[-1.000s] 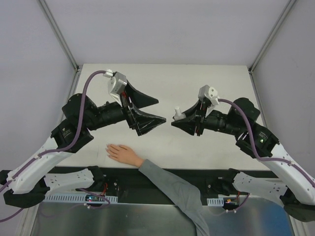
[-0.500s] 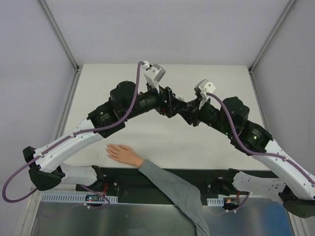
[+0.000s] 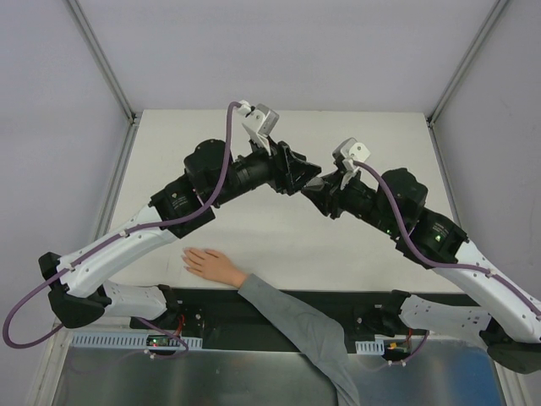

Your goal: Paint the nails

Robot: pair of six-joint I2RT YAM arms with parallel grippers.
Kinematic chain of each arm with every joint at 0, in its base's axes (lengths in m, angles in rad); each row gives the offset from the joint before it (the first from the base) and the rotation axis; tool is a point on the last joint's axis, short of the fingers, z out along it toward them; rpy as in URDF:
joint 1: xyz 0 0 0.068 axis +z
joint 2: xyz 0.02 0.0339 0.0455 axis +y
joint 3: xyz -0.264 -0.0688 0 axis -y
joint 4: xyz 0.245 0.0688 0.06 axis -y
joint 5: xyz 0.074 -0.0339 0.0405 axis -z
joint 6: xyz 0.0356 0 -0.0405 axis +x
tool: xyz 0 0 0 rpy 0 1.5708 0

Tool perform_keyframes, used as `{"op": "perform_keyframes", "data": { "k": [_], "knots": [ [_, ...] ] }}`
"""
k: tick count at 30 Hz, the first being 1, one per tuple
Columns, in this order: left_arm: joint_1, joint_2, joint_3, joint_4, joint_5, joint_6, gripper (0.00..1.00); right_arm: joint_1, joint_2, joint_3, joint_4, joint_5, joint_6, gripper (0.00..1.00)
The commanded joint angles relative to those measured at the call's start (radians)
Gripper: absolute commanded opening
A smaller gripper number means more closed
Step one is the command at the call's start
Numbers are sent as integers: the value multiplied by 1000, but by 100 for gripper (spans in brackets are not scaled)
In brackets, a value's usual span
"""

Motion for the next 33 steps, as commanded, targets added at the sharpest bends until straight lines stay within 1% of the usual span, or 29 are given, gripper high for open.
{"op": "perform_keyframes", "data": {
  "k": [1, 3, 4, 6, 7, 9, 10, 11, 12, 13, 14, 16, 17, 19, 20, 22, 23, 24, 25, 26, 27, 28, 29, 30, 31, 32, 33],
  "knots": [
    [-10, -10, 1, 58, 32, -38, 42, 18, -14, 46, 23, 29, 0, 0],
    [-12, -2, 2, 60, 93, -44, 36, 20, -14, 52, 28, 22, 8, 0],
    [-12, -2, -2, 61, 122, -49, 27, 21, -15, 55, 30, 17, 18, 0],
    [-12, -8, -14, 70, 183, -44, 15, 21, -20, 56, 31, -3, 28, 0],
    [-12, -16, -33, 78, 260, -32, 0, 20, -32, 56, 36, -13, 40, 0],
    [-9, -28, -59, 92, 358, -17, 0, 20, -50, 47, 63, -122, 43, 0],
    [-7, -37, -85, 113, 495, -3, 0, 12, -78, 31, 80, -197, 29, 0],
    [-7, -39, -94, 119, 577, 3, 0, 4, -92, 24, 118, -457, 28, 0],
    [-5, -42, -116, 133, 646, 9, 0, -23, -101, 18, 143, -656, 32, 0],
    [-5, -44, -125, 156, 762, 12, 0, -29, -101, 18, 184, -872, 111, 0],
    [-5, -47, -133, 173, 803, 11, 0, -28, -98, 14, 345, -1119, 208, 0],
    [-7, -57, -157, 208, 886, -4, 0, -26, -100, -6, 523, -1200, 384, 0],
    [-7, -62, -168, 261, 889, -18, 0, -26, -119, -37, 595, -1195, 437, 0],
    [-5, -76, -205, 323, 900, -46, 0, -32, -141, -57, 591, -1172, 428, 0],
    [-5, -80, -211, 343, 874, -54, 0, -39, -143, -66, 561, -1147, 407, 0],
    [-4, -80, -188, 290, 827, -35, 0, -55, -138, -68, 505, -1123, 365, 0],
    [1, -82, -173, 256, 795, -23, 3, -59, -136, -66, 416, -1088, 332, 0],
    [7, -82, -144, 184, 778, -12, 24, -62, -129, -44, 349, -1060, 233, 0],
    [13, -86, -131, 156, 756, 6, 34, -65, -120, -31, 282, -1034, 182, 0],
    [16, -91, -119, 124, 735, 17, 45, -66, -112, -19, 184, -968, 143, 0],
    [21, -111, -101, 74, 669, 34, 55, -66, -94, 3, 140, -936, 68, 0],
    [27, -122, -93, 51, 637, 44, 64, -66, -84, 15, 105, -873, 37, 0],
    [30, -134, -88, 37, 610, 55, 68, -65, -78, 24, 46, -830, 14, 0],
    [31, -161, -85, 27, 531, 67, 71, -66, -61, 36, 30, -781, -4, 0],
    [33, -172, -82, -3, 495, 75, 81, -66, -54, 41, 13, -733, -32, 0],
    [33, -183, -77, -14, 454, 81, 81, -66, -44, 47, -10, -619, -37, 0],
    [33, -195, -67, -23, 376, 83, 81, -65, -40, 52, -19, -550, -38, 0]
  ]
}}
